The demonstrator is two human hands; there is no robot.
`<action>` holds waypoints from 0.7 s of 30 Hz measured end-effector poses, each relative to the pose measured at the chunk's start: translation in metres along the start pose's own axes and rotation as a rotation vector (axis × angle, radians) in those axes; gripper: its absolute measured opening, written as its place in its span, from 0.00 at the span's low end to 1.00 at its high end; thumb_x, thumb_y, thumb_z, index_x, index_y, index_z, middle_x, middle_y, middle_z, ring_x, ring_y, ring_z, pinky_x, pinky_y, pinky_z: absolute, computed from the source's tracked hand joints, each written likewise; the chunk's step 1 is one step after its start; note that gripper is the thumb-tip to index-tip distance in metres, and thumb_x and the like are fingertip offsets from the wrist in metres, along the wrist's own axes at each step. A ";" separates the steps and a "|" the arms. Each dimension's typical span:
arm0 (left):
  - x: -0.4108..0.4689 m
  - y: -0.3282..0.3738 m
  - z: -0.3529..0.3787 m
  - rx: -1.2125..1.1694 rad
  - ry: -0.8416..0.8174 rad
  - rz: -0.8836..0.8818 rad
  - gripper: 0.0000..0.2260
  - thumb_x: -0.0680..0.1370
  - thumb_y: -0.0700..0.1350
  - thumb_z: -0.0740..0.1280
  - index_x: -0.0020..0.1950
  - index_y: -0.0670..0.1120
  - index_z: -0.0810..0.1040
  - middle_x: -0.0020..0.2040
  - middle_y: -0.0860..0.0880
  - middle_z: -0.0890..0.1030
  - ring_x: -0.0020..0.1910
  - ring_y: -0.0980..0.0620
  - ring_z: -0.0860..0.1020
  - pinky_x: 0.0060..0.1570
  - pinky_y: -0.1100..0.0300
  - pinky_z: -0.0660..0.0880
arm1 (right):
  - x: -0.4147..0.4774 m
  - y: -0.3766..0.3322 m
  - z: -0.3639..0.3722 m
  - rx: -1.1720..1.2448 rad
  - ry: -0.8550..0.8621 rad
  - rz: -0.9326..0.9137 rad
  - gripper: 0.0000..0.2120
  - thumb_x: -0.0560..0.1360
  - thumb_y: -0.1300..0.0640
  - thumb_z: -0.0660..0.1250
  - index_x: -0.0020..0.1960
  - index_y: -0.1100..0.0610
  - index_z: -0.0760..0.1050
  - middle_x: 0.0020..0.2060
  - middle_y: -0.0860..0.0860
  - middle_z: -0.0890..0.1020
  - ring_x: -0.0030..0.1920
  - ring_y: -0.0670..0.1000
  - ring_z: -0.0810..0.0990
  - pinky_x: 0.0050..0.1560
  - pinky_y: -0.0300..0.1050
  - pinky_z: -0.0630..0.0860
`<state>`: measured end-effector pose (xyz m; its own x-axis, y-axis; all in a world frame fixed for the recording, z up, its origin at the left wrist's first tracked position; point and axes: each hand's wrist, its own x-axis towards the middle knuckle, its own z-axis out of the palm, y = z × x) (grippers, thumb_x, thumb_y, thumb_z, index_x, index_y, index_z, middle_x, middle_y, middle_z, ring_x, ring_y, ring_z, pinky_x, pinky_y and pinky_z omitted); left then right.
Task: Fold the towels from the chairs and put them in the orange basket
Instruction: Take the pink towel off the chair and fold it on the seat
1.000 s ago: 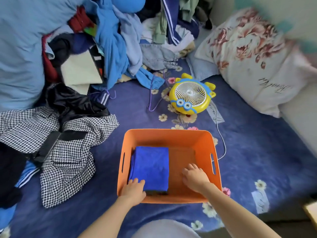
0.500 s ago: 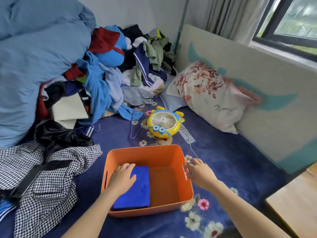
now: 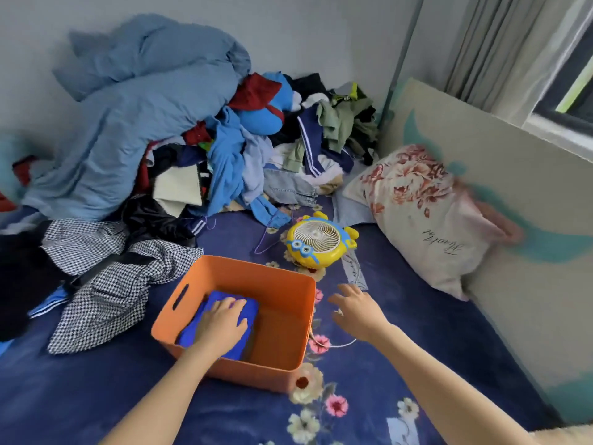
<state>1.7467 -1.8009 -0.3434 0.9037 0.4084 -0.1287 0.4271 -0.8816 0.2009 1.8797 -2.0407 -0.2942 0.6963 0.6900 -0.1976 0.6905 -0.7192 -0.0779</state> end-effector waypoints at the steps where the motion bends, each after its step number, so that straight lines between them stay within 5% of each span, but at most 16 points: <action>1: -0.012 0.003 0.000 -0.019 0.021 -0.045 0.21 0.80 0.50 0.57 0.73 0.49 0.63 0.71 0.50 0.67 0.69 0.48 0.66 0.65 0.55 0.66 | 0.004 0.001 -0.005 -0.011 0.001 -0.041 0.20 0.79 0.53 0.57 0.70 0.54 0.66 0.72 0.54 0.62 0.73 0.54 0.59 0.66 0.49 0.65; 15: -0.303 -0.087 -0.001 -0.237 0.329 -0.921 0.20 0.77 0.44 0.65 0.68 0.42 0.71 0.65 0.42 0.74 0.63 0.41 0.72 0.59 0.50 0.70 | -0.016 -0.190 -0.006 -0.212 -0.040 -0.838 0.20 0.79 0.57 0.57 0.70 0.57 0.65 0.71 0.55 0.63 0.71 0.55 0.60 0.65 0.50 0.61; 21: -0.441 -0.080 0.013 -0.153 0.298 -1.176 0.17 0.78 0.46 0.62 0.66 0.43 0.72 0.63 0.41 0.75 0.62 0.41 0.72 0.58 0.52 0.72 | -0.073 -0.298 0.011 -0.283 -0.068 -1.147 0.21 0.78 0.55 0.58 0.70 0.56 0.66 0.71 0.55 0.63 0.72 0.55 0.59 0.65 0.49 0.63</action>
<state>1.3133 -1.9133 -0.3155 -0.0724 0.9937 -0.0852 0.9698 0.0901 0.2268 1.6207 -1.8777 -0.2676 -0.3644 0.9083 -0.2056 0.9298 0.3672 -0.0257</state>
